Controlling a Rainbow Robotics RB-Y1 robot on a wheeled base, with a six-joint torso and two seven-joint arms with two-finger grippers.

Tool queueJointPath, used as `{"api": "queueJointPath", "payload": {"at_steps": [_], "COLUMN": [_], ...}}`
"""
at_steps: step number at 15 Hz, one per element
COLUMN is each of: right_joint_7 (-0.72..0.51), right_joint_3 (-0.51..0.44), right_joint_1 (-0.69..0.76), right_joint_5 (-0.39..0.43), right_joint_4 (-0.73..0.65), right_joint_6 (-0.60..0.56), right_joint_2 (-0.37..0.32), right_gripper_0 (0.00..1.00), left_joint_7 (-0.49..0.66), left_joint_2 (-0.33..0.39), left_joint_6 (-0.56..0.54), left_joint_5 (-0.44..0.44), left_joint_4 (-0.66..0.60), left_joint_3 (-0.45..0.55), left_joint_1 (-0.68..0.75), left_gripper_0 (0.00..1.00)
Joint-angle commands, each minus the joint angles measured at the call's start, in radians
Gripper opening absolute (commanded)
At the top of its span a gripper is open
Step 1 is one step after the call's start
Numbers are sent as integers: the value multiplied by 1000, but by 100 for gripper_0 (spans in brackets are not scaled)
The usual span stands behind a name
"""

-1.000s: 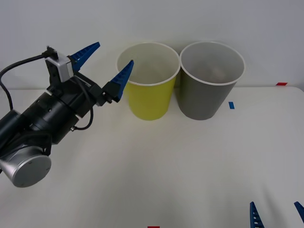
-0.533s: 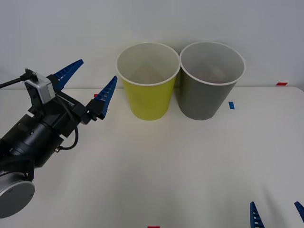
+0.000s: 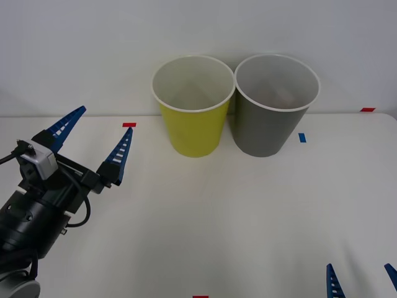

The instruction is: Put cans in the gray bin and PET bottles in the light green bin.

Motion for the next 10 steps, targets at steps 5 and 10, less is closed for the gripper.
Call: {"api": "queueJointPath", "payload": {"at_steps": [5,10], "right_joint_7": [0,0], "right_joint_3": [0,0], "right_joint_1": [0,0], "right_joint_5": [0,0], "right_joint_4": [0,0], "right_joint_6": [0,0], "right_joint_2": [0,0], "right_gripper_0": [100,100], "left_joint_7": [61,70], "left_joint_2": [-82,-128], "left_joint_6": [-137,-137], "left_joint_5": [-116,-163], "left_joint_4": [1,1], "left_joint_3": [17,29], "left_joint_1": [297,418], "left_gripper_0": [92,91]}}
